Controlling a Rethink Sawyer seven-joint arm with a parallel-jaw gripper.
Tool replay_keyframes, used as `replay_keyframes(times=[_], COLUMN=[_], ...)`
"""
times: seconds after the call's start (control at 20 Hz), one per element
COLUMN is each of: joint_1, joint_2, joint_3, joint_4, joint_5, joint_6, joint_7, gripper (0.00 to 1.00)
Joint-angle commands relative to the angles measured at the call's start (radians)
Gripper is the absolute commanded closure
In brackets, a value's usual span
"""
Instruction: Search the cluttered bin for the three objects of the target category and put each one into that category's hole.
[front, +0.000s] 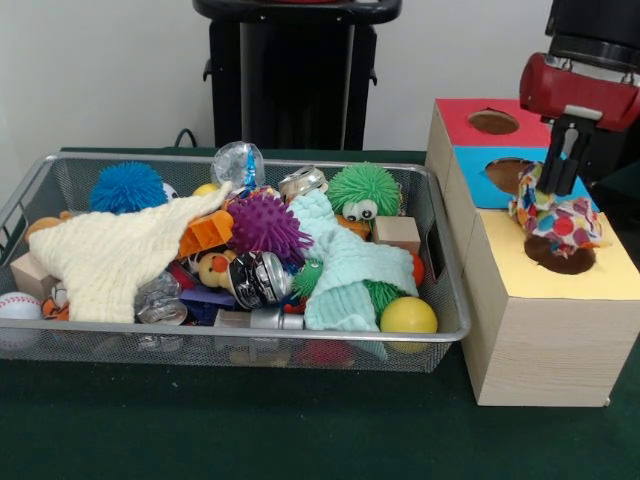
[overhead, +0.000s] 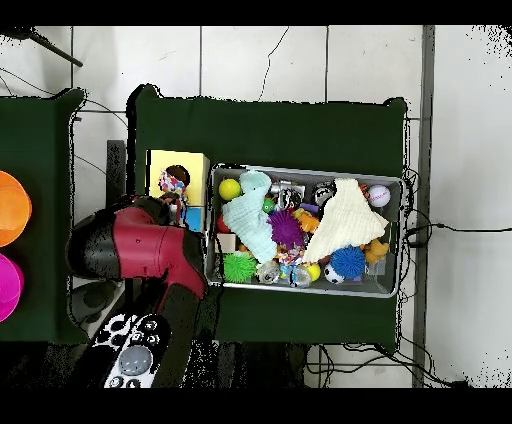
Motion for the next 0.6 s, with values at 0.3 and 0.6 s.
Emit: replay_keyframes(times=[0.3, 0.6], joint_1=[-0.099, -0.115], joint_2=[0.025, -0.038], joint_3=[0.157, 0.185], joint_4=[0.035, 0.128], joint_5=[-0.119, -0.163], joint_6=[-0.021, -0.053], joint_7=[0.046, 0.069], gripper=[1.0, 1.0])
